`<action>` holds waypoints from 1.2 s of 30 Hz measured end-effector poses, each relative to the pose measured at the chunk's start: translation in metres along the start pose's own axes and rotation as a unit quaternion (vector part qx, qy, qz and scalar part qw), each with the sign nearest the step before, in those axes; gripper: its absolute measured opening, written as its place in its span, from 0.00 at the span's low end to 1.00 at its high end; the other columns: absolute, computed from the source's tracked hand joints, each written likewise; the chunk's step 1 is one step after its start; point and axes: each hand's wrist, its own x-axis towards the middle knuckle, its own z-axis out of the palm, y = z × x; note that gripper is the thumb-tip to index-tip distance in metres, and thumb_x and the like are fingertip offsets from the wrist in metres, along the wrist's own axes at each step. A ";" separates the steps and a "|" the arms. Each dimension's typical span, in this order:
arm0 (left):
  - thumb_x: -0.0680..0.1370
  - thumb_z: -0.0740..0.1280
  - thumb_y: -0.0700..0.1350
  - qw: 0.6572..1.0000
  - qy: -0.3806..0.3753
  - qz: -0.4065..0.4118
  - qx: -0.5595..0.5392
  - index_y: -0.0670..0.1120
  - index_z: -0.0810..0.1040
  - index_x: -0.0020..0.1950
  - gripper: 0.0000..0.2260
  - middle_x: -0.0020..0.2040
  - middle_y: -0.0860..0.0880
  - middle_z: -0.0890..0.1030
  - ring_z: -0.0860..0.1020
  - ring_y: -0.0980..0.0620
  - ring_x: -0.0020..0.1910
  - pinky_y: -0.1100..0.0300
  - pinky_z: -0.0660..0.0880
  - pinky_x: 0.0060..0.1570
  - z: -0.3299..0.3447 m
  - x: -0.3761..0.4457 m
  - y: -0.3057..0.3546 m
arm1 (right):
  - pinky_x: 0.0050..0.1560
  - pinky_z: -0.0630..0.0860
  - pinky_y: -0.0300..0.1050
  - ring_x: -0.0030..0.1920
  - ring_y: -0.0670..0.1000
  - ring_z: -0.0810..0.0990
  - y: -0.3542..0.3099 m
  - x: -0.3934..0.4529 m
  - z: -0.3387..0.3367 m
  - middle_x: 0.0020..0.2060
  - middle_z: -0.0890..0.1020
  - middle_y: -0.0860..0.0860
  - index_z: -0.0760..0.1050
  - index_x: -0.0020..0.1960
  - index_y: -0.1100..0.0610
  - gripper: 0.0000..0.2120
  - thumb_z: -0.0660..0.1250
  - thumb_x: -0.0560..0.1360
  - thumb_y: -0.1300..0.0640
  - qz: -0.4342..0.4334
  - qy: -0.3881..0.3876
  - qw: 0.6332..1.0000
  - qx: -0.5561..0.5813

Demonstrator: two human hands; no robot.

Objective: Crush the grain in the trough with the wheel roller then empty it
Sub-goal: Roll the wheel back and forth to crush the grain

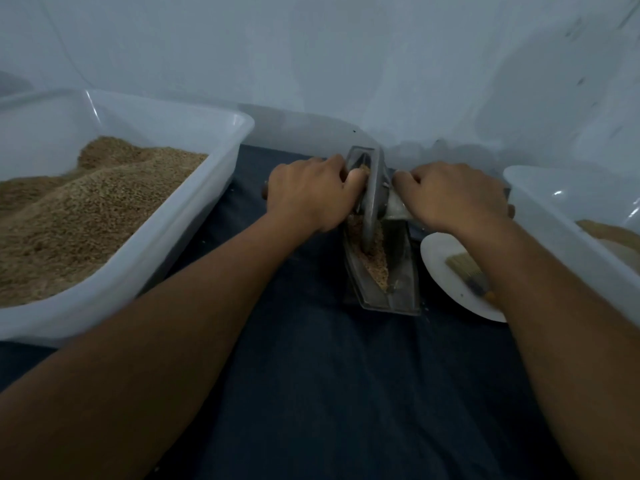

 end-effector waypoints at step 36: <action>0.77 0.46 0.64 0.999 -0.012 -0.042 0.026 0.52 0.74 0.51 0.23 0.49 0.46 0.79 0.70 0.45 0.41 0.51 0.63 0.41 0.021 0.062 -0.004 | 0.32 0.60 0.43 0.34 0.49 0.71 0.018 0.074 0.034 0.35 0.77 0.48 0.79 0.41 0.53 0.23 0.54 0.74 0.37 0.044 -0.038 0.991 0.120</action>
